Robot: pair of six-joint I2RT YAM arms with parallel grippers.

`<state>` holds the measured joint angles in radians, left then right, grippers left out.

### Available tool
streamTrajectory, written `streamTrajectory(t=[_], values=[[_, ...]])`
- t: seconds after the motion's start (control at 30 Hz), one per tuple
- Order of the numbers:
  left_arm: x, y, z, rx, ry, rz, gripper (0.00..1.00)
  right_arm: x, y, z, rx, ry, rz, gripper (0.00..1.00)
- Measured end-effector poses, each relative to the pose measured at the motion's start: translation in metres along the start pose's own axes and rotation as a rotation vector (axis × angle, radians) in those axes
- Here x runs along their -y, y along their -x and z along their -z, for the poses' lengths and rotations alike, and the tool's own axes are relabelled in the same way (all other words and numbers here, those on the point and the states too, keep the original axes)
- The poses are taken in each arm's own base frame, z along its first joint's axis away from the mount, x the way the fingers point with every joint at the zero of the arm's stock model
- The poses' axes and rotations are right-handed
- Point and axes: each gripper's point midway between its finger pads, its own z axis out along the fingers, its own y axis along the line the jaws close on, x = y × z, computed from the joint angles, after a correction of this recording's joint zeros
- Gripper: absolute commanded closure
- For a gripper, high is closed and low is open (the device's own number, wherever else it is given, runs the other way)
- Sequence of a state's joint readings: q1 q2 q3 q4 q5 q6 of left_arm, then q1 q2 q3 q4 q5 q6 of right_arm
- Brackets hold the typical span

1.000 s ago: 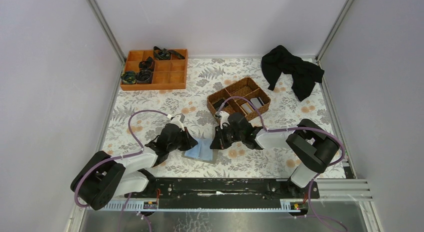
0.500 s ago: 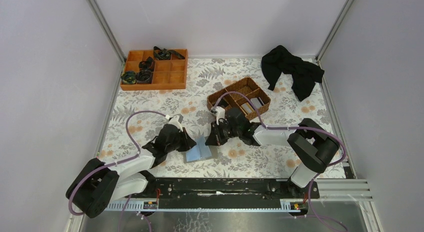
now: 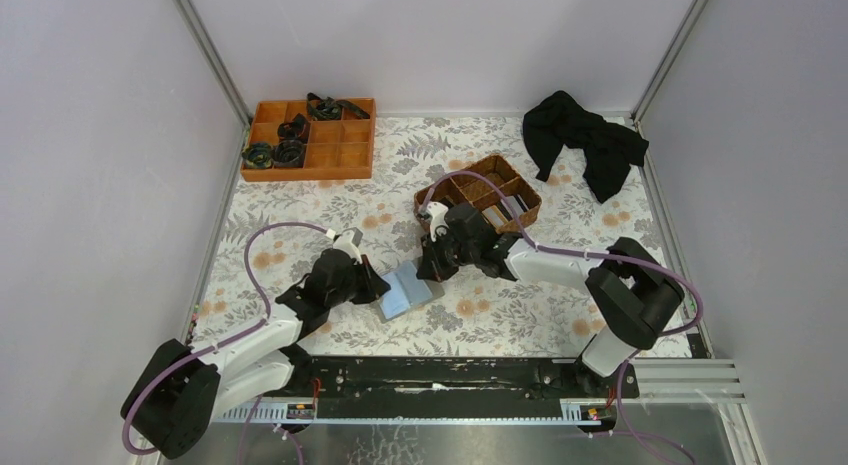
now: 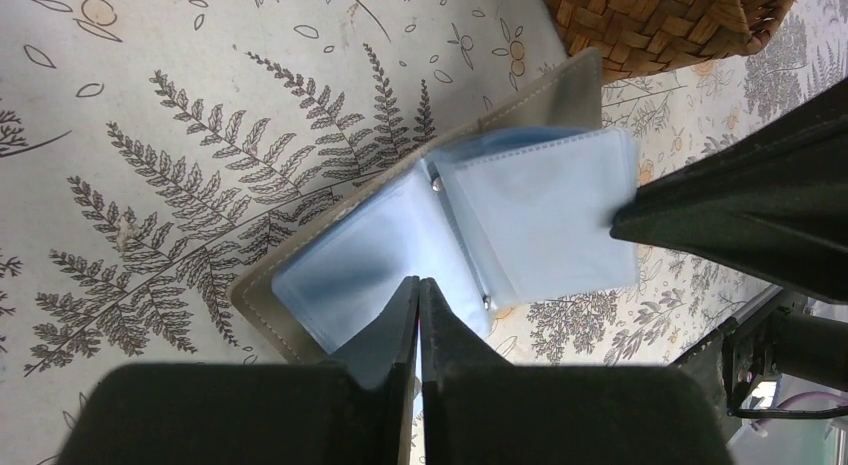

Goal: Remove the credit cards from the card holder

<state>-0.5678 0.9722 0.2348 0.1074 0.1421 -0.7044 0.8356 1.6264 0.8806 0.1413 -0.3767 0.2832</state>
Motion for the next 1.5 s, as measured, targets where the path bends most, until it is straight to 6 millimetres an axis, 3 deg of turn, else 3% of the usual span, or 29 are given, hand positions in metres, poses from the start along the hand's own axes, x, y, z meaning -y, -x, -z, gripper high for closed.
streamTrajectory(t=[0.3, 0.57, 0.6, 0.7, 0.83, 1.0, 1.13, 1.33, 1.43, 1.5], values=[[0.003, -0.007, 0.002, -0.033, -0.02, 0.002, 1.0, 0.017, -0.016, -0.019, -0.063, -0.027, -0.028, 1.0], [0.002, -0.02, 0.005, -0.093, -0.025, 0.012, 1.0, 0.02, -0.014, -0.026, -0.071, -0.029, -0.025, 1.0], [0.002, -0.021, 0.005, -0.097, -0.025, 0.014, 0.98, 0.021, -0.014, -0.026, -0.071, -0.031, -0.027, 1.0], [0.007, -0.023, 0.011, -0.111, -0.044, 0.035, 0.77, 0.025, -0.014, -0.026, -0.07, -0.038, -0.04, 1.0], [0.019, -0.017, 0.019, -0.085, -0.085, 0.06, 0.73, 0.032, -0.009, -0.025, -0.051, -0.052, -0.064, 1.0], [0.033, -0.013, 0.026, -0.069, -0.135, 0.092, 0.86, 0.039, -0.009, -0.022, -0.031, -0.079, -0.084, 1.0], [0.03, -0.021, 0.025, -0.088, -0.126, 0.115, 1.0, 0.038, -0.011, -0.019, -0.026, -0.079, -0.087, 1.0], [0.004, -0.046, 0.026, -0.133, -0.038, 0.15, 1.0, 0.038, -0.011, -0.018, -0.017, -0.078, -0.087, 1.0], [-0.009, -0.049, 0.026, -0.128, 0.021, 0.153, 1.0, 0.037, -0.011, -0.016, -0.012, -0.073, -0.084, 1.0], [-0.014, -0.049, 0.025, -0.121, 0.045, 0.154, 1.0, 0.035, -0.01, -0.015, -0.004, -0.064, -0.08, 0.9]])
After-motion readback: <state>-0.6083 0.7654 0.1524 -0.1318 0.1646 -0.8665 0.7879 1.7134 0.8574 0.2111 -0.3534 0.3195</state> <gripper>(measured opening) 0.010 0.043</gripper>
